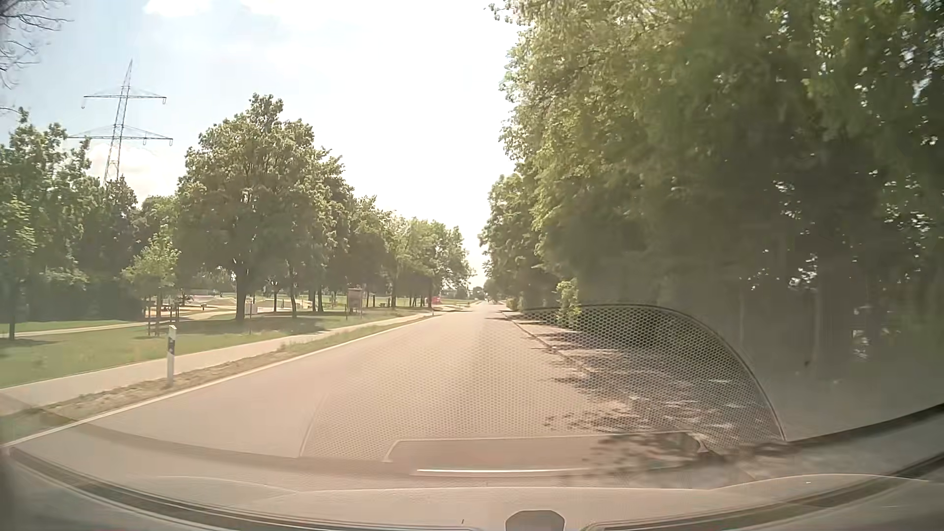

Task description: Follow the waypoints while adhering to traffic rules and regulations

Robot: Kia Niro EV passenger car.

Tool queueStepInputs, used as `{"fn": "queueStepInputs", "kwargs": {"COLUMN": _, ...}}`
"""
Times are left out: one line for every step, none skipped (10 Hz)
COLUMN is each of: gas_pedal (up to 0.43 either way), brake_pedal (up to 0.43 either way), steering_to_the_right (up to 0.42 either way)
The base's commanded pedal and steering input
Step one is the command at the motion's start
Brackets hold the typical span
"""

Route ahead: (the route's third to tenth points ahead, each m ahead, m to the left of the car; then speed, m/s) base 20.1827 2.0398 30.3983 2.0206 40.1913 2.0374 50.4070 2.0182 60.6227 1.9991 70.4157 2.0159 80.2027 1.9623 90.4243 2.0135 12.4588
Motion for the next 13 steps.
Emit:
{"fn": "queueStepInputs", "kwargs": {"gas_pedal": 0.209, "brake_pedal": 0.000, "steering_to_the_right": -0.001}}
{"fn": "queueStepInputs", "kwargs": {"gas_pedal": 0.209, "brake_pedal": 0.000, "steering_to_the_right": 0.000}}
{"fn": "queueStepInputs", "kwargs": {"gas_pedal": 0.197, "brake_pedal": 0.000, "steering_to_the_right": 0.004}}
{"fn": "queueStepInputs", "kwargs": {"gas_pedal": 0.189, "brake_pedal": 0.000, "steering_to_the_right": 0.004}}
{"fn": "queueStepInputs", "kwargs": {"gas_pedal": 0.189, "brake_pedal": 0.000, "steering_to_the_right": 0.000}}
{"fn": "queueStepInputs", "kwargs": {"gas_pedal": 0.189, "brake_pedal": 0.000, "steering_to_the_right": -0.002}}
{"fn": "queueStepInputs", "kwargs": {"gas_pedal": 0.189, "brake_pedal": 0.000, "steering_to_the_right": -0.004}}
{"fn": "queueStepInputs", "kwargs": {"gas_pedal": 0.189, "brake_pedal": 0.000, "steering_to_the_right": -0.004}}
{"fn": "queueStepInputs", "kwargs": {"gas_pedal": 0.189, "brake_pedal": 0.000, "steering_to_the_right": -0.004}}
{"fn": "queueStepInputs", "kwargs": {"gas_pedal": 0.189, "brake_pedal": 0.000, "steering_to_the_right": -0.004}}
{"fn": "queueStepInputs", "kwargs": {"gas_pedal": 0.177, "brake_pedal": 0.000, "steering_to_the_right": -0.003}}
{"fn": "queueStepInputs", "kwargs": {"gas_pedal": 0.169, "brake_pedal": 0.000, "steering_to_the_right": -0.002}}
{"fn": "queueStepInputs", "kwargs": {"gas_pedal": 0.169, "brake_pedal": 0.000, "steering_to_the_right": -0.001}}
